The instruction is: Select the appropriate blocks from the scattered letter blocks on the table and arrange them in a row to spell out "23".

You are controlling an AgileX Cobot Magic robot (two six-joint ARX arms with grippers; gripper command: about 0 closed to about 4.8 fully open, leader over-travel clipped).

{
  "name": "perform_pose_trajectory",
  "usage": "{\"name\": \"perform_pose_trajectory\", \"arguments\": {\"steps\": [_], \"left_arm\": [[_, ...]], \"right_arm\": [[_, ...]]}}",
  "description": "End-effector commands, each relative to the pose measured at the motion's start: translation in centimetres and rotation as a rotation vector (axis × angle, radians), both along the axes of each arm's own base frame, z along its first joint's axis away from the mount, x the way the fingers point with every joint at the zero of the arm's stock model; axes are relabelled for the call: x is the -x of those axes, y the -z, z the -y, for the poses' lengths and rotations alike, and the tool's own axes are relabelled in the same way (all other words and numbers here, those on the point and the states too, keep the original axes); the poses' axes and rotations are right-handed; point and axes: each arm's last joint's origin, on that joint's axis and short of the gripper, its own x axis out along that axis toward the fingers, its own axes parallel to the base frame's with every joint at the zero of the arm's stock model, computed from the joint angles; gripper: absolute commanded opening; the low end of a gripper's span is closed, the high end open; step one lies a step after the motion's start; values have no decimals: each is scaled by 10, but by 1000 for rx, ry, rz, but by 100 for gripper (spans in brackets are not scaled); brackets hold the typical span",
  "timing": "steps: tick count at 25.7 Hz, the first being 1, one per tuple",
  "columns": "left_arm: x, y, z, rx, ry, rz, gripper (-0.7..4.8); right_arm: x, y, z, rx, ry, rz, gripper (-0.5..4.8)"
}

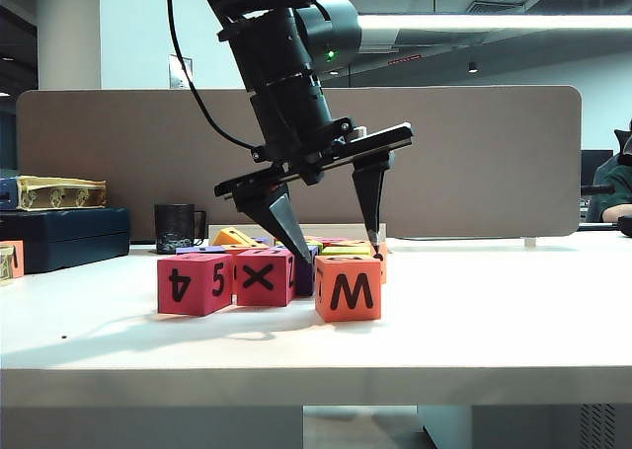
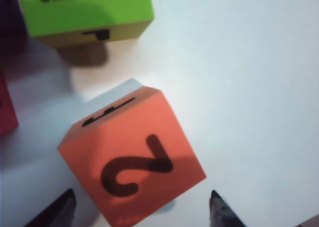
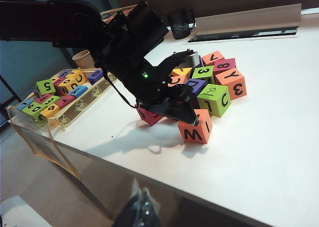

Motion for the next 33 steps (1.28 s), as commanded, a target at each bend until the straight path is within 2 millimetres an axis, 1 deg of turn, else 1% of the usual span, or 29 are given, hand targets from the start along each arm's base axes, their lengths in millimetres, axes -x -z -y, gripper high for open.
{"name": "perform_pose_trajectory", "arguments": {"steps": [1,5,6,8,15,23,25,27,29,33], "left_arm": [[2,-2,4,33,-60,-14,337],[1,-5,12,99,-113,12,337],[2,-6,17,104,-121,46,337],[4,-7,19,82,-130,79,337],[6,-4,14,-19,-164,101,341],[5,-2,15,-18,-168,110,342],[3,3,17,-25,-169,108,351],[1,6,19,-14,-167,111,410],[3,8,23,-12,-158,119,445],[2,11,25,-14,-160,124,443]], "right_arm": [[0,-2,0,1,1,14,-1],[0,-2,0,1,1,14,-1],[0,-2,0,0,1,14,-1],[0,-2,0,0,-3,14,-1],[1,-2,0,0,-4,16,-1],[1,-2,0,0,-4,17,-1],[1,-2,0,0,-4,17,-1],[1,-2,0,0,-4,17,-1],[1,-2,0,0,-4,17,-1],[1,-2,0,0,-3,17,-1]]}}
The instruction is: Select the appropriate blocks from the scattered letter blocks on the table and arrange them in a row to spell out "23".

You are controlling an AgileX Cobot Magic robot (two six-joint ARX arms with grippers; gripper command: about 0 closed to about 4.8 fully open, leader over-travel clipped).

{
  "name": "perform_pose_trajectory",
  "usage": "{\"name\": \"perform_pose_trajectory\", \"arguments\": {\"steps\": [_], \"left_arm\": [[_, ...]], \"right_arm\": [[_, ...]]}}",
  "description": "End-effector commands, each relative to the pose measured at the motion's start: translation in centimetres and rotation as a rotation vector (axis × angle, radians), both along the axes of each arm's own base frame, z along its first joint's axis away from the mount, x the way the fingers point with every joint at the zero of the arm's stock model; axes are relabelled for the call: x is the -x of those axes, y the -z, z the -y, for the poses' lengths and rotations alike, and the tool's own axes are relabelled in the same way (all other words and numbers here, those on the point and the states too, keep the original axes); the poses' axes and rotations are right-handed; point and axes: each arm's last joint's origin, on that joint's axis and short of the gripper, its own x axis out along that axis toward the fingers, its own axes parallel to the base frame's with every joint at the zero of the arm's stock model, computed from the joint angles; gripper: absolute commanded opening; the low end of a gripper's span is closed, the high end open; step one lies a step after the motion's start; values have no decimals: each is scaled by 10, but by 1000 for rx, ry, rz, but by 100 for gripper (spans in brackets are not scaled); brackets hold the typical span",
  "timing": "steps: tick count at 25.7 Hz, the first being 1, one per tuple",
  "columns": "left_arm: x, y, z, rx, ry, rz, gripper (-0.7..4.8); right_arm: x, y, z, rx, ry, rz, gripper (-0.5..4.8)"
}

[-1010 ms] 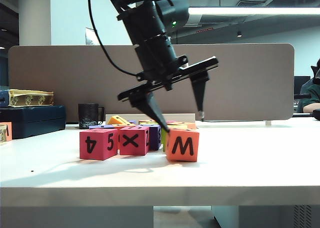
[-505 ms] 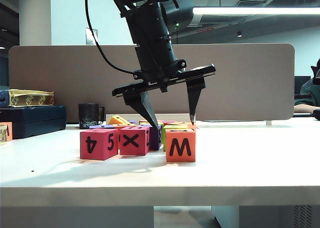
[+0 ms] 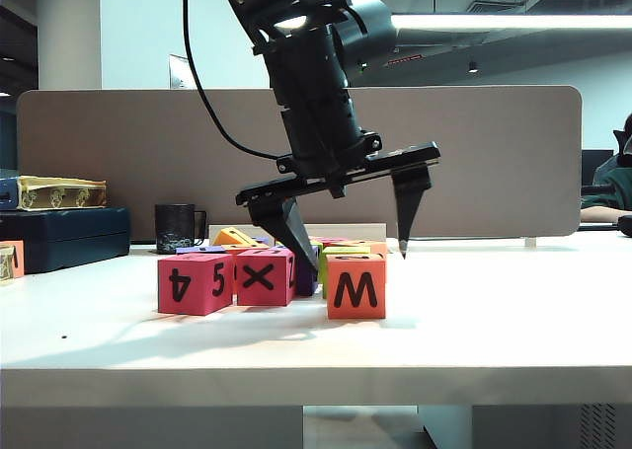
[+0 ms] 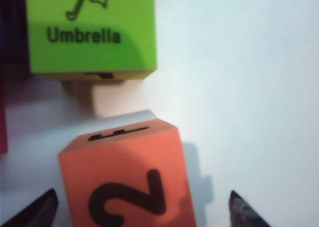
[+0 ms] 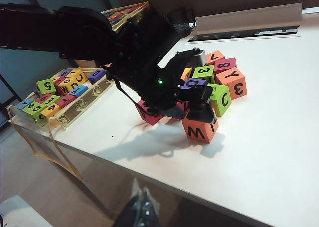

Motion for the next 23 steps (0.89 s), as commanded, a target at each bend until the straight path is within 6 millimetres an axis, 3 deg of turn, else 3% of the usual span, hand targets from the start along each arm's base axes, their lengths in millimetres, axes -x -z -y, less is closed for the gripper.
{"name": "perform_pose_trajectory", "arguments": {"steps": [1,11,15,18,23], "left_arm": [[-2,1,1,-1,-5,13,443],[-3,8,2,-29,29,11,424],[-3,9,2,-45,60,18,319],[-3,10,2,-58,80,20,308],[-2,10,1,-145,258,62,307]], "right_arm": [[1,-2,0,0,-1,17,-1],[1,-2,0,0,-1,17,-1],[1,-2,0,0,0,17,-1],[1,-2,0,0,-1,17,-1],[1,-2,0,0,0,17,-1]]}}
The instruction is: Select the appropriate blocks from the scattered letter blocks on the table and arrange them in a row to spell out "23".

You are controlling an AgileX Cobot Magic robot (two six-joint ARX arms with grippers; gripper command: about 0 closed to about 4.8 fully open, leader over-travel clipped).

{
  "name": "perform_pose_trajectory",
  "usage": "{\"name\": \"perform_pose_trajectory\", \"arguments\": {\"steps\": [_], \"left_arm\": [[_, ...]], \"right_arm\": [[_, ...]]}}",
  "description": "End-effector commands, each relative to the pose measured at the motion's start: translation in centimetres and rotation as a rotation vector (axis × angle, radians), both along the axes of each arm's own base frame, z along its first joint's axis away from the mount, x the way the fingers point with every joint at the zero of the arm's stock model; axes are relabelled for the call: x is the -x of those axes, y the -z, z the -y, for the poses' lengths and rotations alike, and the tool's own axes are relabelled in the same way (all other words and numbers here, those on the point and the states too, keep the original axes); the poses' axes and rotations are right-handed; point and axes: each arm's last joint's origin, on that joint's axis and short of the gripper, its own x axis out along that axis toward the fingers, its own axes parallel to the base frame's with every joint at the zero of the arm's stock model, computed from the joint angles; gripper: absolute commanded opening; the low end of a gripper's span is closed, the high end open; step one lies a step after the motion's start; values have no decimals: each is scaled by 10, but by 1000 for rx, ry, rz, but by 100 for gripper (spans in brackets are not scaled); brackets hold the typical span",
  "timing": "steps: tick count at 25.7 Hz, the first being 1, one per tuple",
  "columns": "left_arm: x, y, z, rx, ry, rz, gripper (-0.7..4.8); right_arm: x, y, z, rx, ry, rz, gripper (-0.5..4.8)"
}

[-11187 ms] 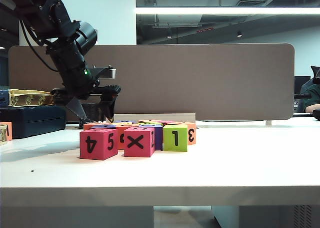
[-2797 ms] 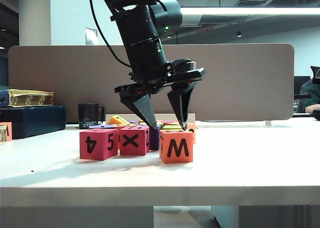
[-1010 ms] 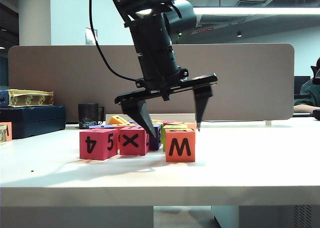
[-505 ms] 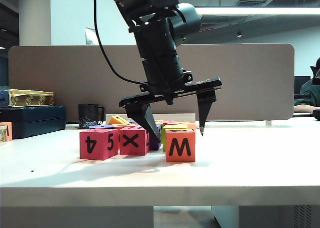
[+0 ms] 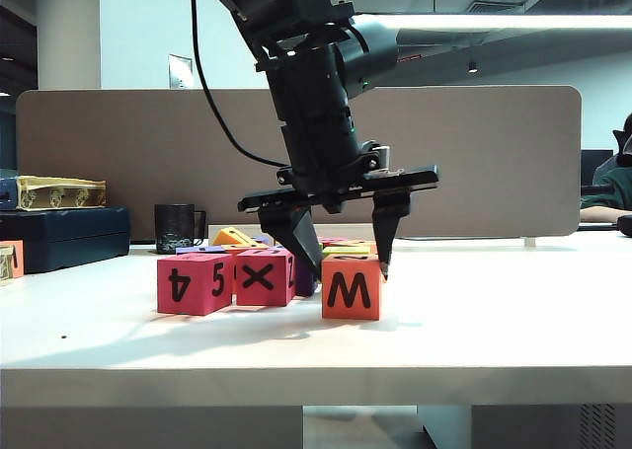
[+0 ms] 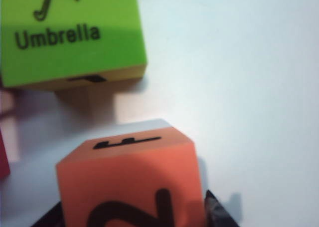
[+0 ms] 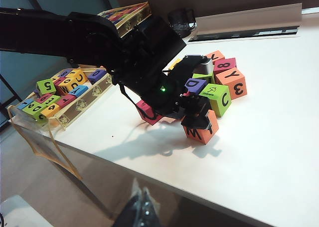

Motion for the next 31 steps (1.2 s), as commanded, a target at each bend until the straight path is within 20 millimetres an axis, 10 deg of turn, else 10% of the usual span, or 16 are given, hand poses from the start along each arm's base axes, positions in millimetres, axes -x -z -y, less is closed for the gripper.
{"name": "perform_pose_trajectory", "arguments": {"steps": [1,12,31], "left_arm": [[2,-3,-2,-76,148,30,307],[11,-24,-12,-262,545,123,277],[6,-26,-29,-486,423,157,268]], "right_arm": [[1,-2,0,0,-1,17,-1],[1,-2,0,0,-1,17,-1],[1,-2,0,0,2,16,-1]]}}
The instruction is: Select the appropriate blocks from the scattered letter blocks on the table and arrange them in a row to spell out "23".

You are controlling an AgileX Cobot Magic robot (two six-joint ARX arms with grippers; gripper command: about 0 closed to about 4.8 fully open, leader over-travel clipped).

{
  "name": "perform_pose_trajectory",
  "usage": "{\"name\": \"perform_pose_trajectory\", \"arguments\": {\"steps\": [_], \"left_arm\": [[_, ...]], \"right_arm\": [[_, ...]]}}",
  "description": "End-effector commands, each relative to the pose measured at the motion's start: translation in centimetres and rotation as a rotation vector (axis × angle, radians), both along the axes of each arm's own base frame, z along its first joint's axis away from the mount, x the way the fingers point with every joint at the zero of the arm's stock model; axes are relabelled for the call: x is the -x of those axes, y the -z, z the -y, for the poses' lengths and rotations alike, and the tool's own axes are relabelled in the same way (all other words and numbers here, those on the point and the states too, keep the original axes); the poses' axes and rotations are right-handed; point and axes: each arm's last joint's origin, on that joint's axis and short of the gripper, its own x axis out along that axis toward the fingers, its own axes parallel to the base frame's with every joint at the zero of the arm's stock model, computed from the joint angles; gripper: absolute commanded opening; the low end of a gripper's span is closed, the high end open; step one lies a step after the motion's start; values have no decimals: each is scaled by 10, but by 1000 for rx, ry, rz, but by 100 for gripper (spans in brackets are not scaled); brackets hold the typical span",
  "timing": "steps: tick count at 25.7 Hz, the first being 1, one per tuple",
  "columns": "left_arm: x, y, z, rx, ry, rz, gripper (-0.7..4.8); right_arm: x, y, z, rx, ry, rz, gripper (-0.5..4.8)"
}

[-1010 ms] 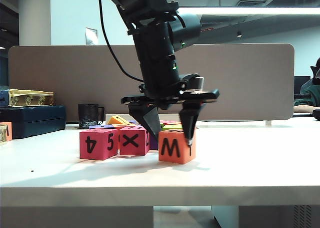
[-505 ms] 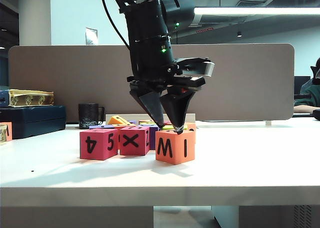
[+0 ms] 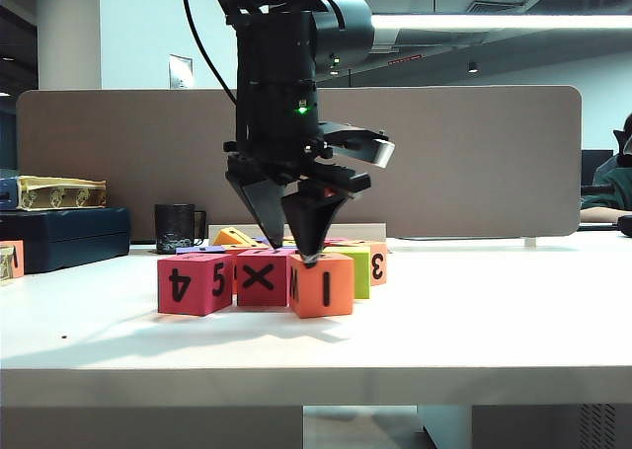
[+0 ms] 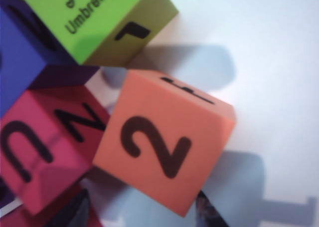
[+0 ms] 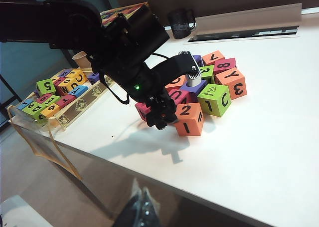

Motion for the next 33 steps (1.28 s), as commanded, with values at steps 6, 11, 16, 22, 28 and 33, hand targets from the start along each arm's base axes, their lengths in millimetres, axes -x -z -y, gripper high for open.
{"name": "perform_pose_trajectory", "arguments": {"steps": [6,11,16,22,28,33], "left_arm": [[-2,-4,-5,-108,-60,93,268],[1,-5,-5,-77,-48,52,269],[6,-12,-1,132,-92,-66,280],[4,-17,-1,259,-325,-52,282],[3,-15,0,316,-449,-56,409],[0,-10,3,337,-471,-54,408]], "right_arm": [[1,-1,0,0,1,10,-1],[1,0,0,0,1,-5,-1],[1,0,0,0,1,-5,-1],[1,0,0,0,1,-6,-1],[1,0,0,0,1,-6,-1],[1,0,0,0,1,-6,-1]]}}
